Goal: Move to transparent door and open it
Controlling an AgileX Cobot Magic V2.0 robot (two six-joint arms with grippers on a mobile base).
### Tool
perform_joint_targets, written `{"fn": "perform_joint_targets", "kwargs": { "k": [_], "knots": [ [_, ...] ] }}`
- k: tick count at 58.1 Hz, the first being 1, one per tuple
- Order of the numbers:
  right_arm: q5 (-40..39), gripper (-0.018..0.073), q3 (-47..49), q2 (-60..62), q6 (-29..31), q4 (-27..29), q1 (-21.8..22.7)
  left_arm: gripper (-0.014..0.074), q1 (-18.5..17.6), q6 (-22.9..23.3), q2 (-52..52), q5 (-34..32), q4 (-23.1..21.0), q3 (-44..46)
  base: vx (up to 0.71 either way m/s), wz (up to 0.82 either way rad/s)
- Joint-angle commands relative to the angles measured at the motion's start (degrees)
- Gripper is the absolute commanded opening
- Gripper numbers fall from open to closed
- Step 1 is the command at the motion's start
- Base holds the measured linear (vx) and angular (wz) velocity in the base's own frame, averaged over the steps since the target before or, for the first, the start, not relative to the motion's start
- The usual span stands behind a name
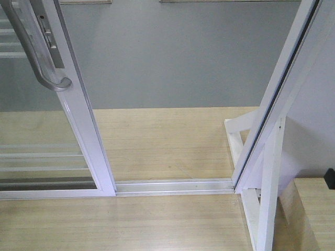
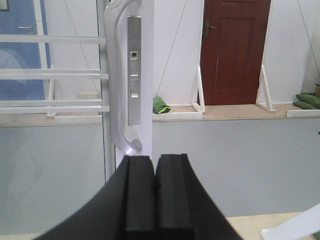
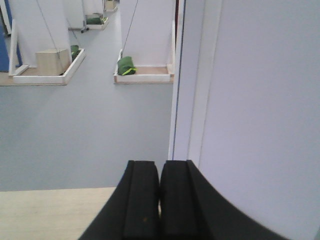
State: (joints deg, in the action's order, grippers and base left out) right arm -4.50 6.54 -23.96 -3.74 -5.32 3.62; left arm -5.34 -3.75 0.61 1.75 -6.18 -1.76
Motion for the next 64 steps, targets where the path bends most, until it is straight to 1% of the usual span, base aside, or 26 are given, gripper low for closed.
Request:
{"fn": "perform_joint_targets", "kwargs": {
  "k": [1, 8, 9, 11, 19, 26, 64],
  "knots": [
    [-4.8, -0.0006, -1.9, 4.9, 3.7, -0.1, 1.1, -0.0006, 0.1, 0.1, 0.8, -4.6, -0.6, -0.9, 0.0, 0.0],
    [-4.8, -0.0012, -8.7, 13.0, 4.2, -0.1, 1.1, -0.0006, 0.1, 0.1, 0.8, -4.6, -0.6, -0.9, 0.0, 0.0],
    [-3.3, -0.0012, -8.9, 14.4, 4.1, -0.1, 1.1, -0.0006, 0.1, 0.1, 0.8, -4.6, -0.6, -0.9, 0.0, 0.0],
    [2.5, -0.0012, -8.4, 16.8, 3.7, -0.1, 1.0, -0.0006, 0.1, 0.1, 0.8, -4.6, -0.6, -0.9, 0.0, 0.0],
    [12.1, -0.0009, -8.5, 26.2, 3.7, -0.1, 1.0, -0.0006, 0.1, 0.1, 0.8, -4.6, -0.6, -0.9, 0.0, 0.0],
    [12.1, -0.0009, -8.5, 24.3, 3.7, 0.1, 1.0, -0.0006, 0.1, 0.1, 0.9, -4.4, -0.7, -0.9, 0.0, 0.0],
    [11.6, -0.0009, -8.5, 24.3, 3.7, 0.1, 1.0, -0.0006, 0.1, 0.1, 0.9, -4.3, -0.7, -0.9, 0.0, 0.0]
  ]
}}
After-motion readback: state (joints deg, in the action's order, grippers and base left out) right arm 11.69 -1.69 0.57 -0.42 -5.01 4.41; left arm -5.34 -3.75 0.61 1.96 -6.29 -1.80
